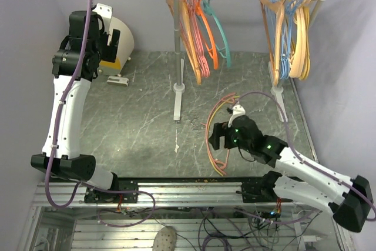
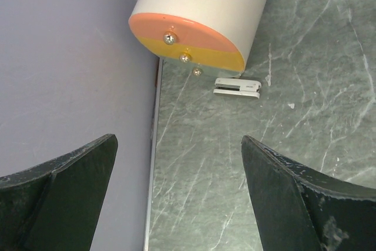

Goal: Organize the hangers

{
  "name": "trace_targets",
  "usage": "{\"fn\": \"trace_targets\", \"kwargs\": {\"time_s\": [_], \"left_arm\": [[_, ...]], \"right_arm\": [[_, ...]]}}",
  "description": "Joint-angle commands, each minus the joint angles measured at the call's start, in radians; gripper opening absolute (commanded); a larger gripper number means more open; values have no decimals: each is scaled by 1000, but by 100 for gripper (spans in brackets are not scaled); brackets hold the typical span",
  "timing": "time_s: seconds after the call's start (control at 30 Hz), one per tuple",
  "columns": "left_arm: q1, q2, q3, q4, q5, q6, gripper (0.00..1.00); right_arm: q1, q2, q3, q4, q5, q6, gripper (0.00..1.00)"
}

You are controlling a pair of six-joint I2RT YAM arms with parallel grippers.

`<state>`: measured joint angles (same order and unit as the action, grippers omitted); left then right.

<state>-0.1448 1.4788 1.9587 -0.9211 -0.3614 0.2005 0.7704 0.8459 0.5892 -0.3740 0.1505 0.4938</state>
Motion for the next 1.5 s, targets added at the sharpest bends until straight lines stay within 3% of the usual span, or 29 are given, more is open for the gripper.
{"fn": "trace_targets", "kwargs": {"time_s": [0.0,0.17,0.27,0.33,0.67,0.87,1.13,1.47], "left_arm": [[10,-43,-25,7,38,6,98],[10,-63,-65,26,25,11,98],[10,-70,-79,30,20,12,98],[10,-74,-82,28,19,12,98],[10,-83,-80,18,20,13,98],[10,-80,-92,19,18,14,97],[10,-76,-98,19,13,14,97],[10,-74,-104,21,9,15,96]], "right_arm": [[126,100,28,20,90,151,86],[210,299,75,56,165,172,80],[210,381,103,40,235,196,64],[214,428,127,12,293,216,58],[212,605,160,134,259,167,57],[210,653,177,137,274,153,50],[205,658,164,154,264,141,20],[200,672,152,157,264,137,20]]}}
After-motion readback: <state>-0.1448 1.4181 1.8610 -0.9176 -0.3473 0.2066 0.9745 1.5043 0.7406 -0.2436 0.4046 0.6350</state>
